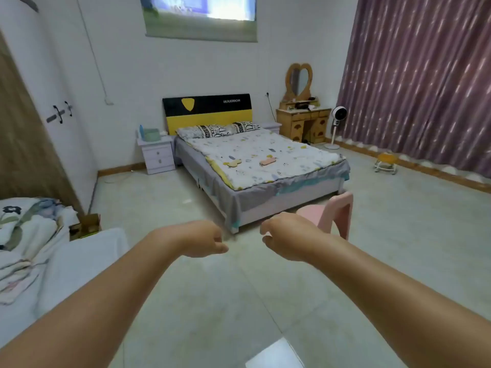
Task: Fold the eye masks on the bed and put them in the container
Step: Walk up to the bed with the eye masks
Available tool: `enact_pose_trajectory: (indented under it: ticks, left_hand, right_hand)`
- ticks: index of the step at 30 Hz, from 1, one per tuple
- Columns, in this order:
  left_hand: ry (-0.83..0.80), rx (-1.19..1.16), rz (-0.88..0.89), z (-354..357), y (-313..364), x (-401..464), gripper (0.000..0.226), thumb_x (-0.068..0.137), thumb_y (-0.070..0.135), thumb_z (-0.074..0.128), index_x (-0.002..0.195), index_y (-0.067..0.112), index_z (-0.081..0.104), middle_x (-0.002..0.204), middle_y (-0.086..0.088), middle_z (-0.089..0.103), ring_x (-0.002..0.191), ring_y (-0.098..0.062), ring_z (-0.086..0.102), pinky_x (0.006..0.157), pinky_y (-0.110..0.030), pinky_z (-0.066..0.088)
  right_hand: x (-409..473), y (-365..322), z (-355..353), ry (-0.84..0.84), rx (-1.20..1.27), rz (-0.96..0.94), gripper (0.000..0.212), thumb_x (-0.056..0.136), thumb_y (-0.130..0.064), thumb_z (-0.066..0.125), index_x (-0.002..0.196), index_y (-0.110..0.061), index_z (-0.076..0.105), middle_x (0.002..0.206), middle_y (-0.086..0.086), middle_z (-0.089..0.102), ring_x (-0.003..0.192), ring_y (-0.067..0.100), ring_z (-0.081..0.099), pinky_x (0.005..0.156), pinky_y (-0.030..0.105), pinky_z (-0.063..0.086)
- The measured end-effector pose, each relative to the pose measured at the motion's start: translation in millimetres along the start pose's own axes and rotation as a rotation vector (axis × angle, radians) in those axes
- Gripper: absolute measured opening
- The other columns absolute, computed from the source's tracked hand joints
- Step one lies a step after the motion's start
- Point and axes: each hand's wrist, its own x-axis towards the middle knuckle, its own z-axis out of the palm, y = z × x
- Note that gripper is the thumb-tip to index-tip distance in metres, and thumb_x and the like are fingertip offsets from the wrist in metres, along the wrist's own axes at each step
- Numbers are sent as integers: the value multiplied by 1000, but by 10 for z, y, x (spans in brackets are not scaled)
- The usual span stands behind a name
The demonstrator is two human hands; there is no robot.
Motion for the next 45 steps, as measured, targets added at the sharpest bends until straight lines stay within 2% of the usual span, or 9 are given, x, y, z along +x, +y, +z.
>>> enact_pose_trajectory:
  ticks: [7, 23, 29, 33, 38, 42, 45]
  left_hand:
    - [-55, -14, -7, -18, -30, 710, 41, 92, 43, 44, 114, 13, 61, 119, -7, 62, 106, -24, 57, 88, -33, 45]
    - [-76, -109, 6, -505, 328, 2854, 39, 90, 43, 45, 111, 15, 62, 115, -5, 64, 101, -22, 59, 86, -32, 46]
    - [-94, -85, 31, -733, 122, 3692, 40, 91, 43, 45, 112, 14, 61, 114, -5, 64, 100, -22, 60, 84, -32, 47]
    - [-89, -71, 61, -945, -138, 4366, 38, 91, 43, 45, 107, 13, 62, 109, -6, 65, 87, -18, 56, 70, -27, 43]
    - [-94, -75, 107, -1320, -486, 5174, 37, 92, 42, 45, 109, 14, 61, 104, -3, 63, 89, -18, 55, 75, -28, 42]
    - [-95, -32, 133, -1574, -689, 5771, 38, 92, 41, 44, 112, 12, 58, 113, -8, 63, 98, -23, 57, 75, -29, 41]
    - [-102, -17, 146, -1698, -770, 6198, 40, 92, 43, 43, 115, 13, 58, 116, -8, 62, 103, -23, 57, 80, -30, 42]
  right_hand:
    - [549, 402, 169, -92, -23, 15, 33, 95, -25, 43, 118, -10, 61, 118, 14, 63, 105, 32, 59, 90, 38, 51]
    - [2181, 1915, 134, -126, 0, 44, 32, 94, -26, 45, 114, -9, 63, 116, 14, 64, 105, 32, 59, 90, 38, 51]
    - [2939, 2168, 143, -146, 10, 50, 33, 95, -24, 43, 117, -9, 61, 119, 14, 62, 108, 32, 58, 93, 39, 51]
    - [3594, 2314, 106, -136, 12, 78, 33, 95, -22, 41, 118, -8, 61, 119, 14, 62, 110, 31, 57, 92, 39, 50]
    - [4518, 2509, -21, -146, 30, 151, 32, 93, -19, 43, 115, -8, 63, 119, 13, 64, 110, 32, 58, 94, 40, 50]
    - [5096, 2704, -96, -135, 56, 189, 29, 92, -15, 43, 108, -6, 65, 110, 16, 66, 100, 33, 60, 79, 34, 50]
    - [5477, 2859, -106, -154, 62, 201, 24, 91, -12, 42, 97, -2, 64, 101, 16, 66, 87, 31, 58, 67, 32, 42]
